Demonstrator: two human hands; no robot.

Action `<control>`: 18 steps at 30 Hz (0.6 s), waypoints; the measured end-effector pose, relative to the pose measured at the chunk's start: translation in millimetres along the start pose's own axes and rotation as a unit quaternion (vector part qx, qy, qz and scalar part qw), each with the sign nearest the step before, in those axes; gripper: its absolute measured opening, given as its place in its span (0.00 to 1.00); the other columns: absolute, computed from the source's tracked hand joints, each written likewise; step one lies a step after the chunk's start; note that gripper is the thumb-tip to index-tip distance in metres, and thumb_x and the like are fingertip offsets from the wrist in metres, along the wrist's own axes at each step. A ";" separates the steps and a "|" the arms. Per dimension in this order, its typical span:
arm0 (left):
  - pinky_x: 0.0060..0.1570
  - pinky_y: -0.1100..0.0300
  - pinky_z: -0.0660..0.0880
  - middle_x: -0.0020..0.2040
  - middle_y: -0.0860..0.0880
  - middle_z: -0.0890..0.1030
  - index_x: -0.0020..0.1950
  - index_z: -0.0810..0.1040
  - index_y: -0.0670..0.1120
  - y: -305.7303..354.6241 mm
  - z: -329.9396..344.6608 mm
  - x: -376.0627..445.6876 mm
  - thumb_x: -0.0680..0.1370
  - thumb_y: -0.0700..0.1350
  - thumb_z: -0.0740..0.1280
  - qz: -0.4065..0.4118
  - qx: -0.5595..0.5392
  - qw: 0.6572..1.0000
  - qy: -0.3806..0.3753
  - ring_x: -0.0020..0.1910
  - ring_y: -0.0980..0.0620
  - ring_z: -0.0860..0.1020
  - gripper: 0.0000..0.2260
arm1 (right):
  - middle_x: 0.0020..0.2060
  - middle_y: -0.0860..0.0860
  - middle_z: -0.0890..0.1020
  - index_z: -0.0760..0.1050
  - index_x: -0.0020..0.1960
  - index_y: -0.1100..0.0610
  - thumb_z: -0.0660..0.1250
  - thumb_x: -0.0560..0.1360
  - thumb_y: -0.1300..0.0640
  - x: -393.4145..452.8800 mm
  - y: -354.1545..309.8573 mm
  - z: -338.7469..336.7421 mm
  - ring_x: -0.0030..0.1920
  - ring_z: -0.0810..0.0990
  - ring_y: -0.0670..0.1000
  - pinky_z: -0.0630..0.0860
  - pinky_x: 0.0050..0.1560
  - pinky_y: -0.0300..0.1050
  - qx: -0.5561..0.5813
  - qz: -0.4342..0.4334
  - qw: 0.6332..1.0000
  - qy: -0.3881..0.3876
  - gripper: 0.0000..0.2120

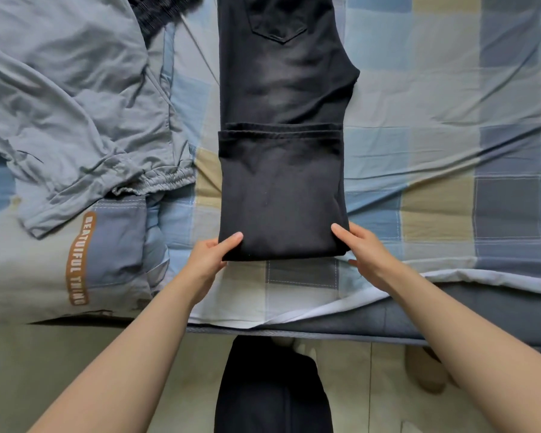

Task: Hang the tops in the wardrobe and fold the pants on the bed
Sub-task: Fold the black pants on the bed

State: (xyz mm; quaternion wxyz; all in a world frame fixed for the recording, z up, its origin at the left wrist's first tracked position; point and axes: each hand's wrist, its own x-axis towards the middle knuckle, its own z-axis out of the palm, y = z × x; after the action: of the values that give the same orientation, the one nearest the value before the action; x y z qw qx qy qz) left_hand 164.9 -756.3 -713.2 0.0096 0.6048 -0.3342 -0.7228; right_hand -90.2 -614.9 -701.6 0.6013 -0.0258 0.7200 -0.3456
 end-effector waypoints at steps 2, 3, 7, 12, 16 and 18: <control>0.60 0.60 0.72 0.54 0.53 0.84 0.49 0.84 0.45 -10.6 0.2 -6.7 0.71 0.47 0.76 0.048 -0.018 0.997 0.052 0.56 0.59 0.80 0.10 | 0.52 0.42 0.83 0.80 0.53 0.49 0.70 0.72 0.48 -6.1 2.4 0.0 0.60 0.75 0.46 0.65 0.61 0.48 0.034 0.005 0.999 -0.023 0.10; 0.55 0.66 0.72 0.54 0.56 0.82 0.47 0.84 0.45 -18.3 -1.0 -11.0 0.71 0.46 0.77 0.074 0.009 0.994 0.085 0.51 0.66 0.79 0.08 | 0.53 0.42 0.82 0.80 0.52 0.49 0.71 0.68 0.48 -8.1 6.1 -1.0 0.62 0.74 0.47 0.63 0.63 0.49 0.048 0.017 0.998 -0.034 0.13; 0.59 0.64 0.75 0.53 0.56 0.81 0.48 0.85 0.46 -65.5 -3.7 -34.8 0.69 0.44 0.78 0.088 0.091 0.985 0.115 0.49 0.65 0.80 0.09 | 0.59 0.44 0.76 0.77 0.55 0.50 0.71 0.69 0.47 -21.2 31.8 -5.1 0.68 0.68 0.54 0.62 0.65 0.51 -0.007 0.073 0.997 0.013 0.15; 0.61 0.54 0.76 0.36 0.47 0.68 0.35 0.71 0.45 -64.7 -0.4 -40.1 0.64 0.59 0.77 0.026 0.022 0.992 0.118 0.38 0.53 0.72 0.21 | 0.59 0.48 0.80 0.77 0.61 0.56 0.66 0.76 0.44 -30.4 51.3 -3.6 0.56 0.79 0.50 0.72 0.53 0.46 0.041 0.070 0.996 0.043 0.20; 0.49 0.61 0.80 0.39 0.44 0.75 0.42 0.78 0.40 -54.4 0.6 -27.8 0.72 0.50 0.75 0.052 0.023 0.988 0.144 0.40 0.52 0.77 0.14 | 0.51 0.58 0.83 0.77 0.52 0.73 0.66 0.77 0.50 -30.4 50.4 2.2 0.55 0.80 0.53 0.76 0.49 0.42 -0.010 0.002 0.993 0.114 0.23; 0.48 0.61 0.79 0.36 0.45 0.72 0.39 0.76 0.42 -59.3 1.6 -34.3 0.71 0.52 0.76 0.054 0.056 0.985 0.154 0.36 0.52 0.75 0.16 | 0.46 0.59 0.83 0.77 0.46 0.71 0.65 0.78 0.52 -38.8 57.4 4.2 0.52 0.81 0.55 0.79 0.51 0.46 -0.042 -0.011 0.990 0.133 0.20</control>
State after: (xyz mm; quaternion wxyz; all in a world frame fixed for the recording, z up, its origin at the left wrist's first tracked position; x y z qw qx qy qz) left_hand 195.8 -695.1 -712.7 0.0659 0.6894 -0.4009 -0.5998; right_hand -54.1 -555.7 -699.2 0.4952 -0.0123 0.8068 -0.3221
